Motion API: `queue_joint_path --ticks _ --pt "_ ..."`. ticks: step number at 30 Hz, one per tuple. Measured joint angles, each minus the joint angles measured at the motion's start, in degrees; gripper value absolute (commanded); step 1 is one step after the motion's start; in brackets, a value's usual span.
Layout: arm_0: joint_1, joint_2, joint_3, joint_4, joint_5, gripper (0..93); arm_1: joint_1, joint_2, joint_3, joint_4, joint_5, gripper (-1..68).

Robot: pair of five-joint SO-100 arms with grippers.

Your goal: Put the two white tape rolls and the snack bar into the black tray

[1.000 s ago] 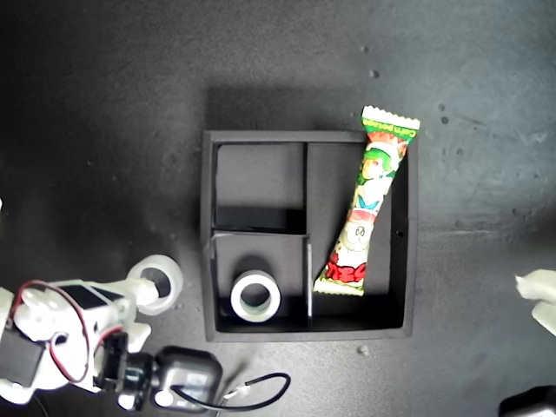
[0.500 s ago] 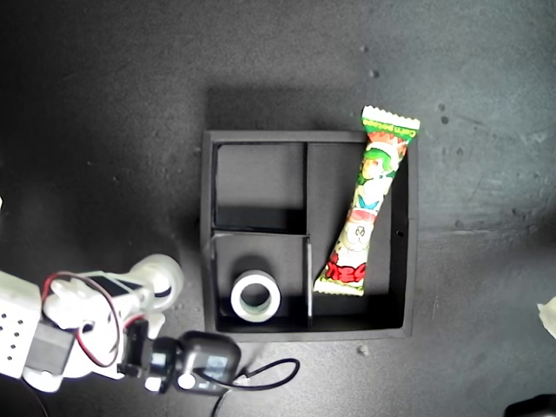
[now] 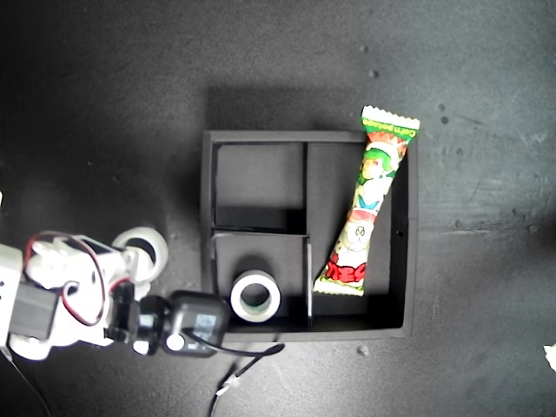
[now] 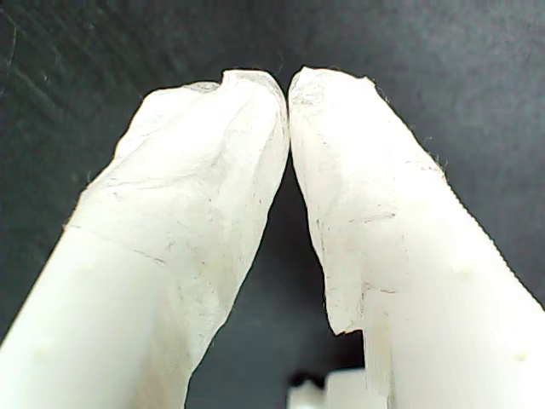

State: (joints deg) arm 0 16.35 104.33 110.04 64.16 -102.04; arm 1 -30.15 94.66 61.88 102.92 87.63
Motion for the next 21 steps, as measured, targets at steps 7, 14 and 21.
queue_joint_path --ticks 7,14,21 --pt "-7.6 -2.8 -22.9 13.4 15.2 0.1 -1.1 7.1 3.5 0.0 5.9 -0.3" --pt "-11.8 -16.9 -37.0 14.3 23.1 0.1 2.5 24.3 24.0 -8.8 8.7 -0.4" --pt "-13.4 -28.5 -46.8 14.3 26.6 0.1 7.3 40.4 44.8 -18.1 8.7 -0.4"
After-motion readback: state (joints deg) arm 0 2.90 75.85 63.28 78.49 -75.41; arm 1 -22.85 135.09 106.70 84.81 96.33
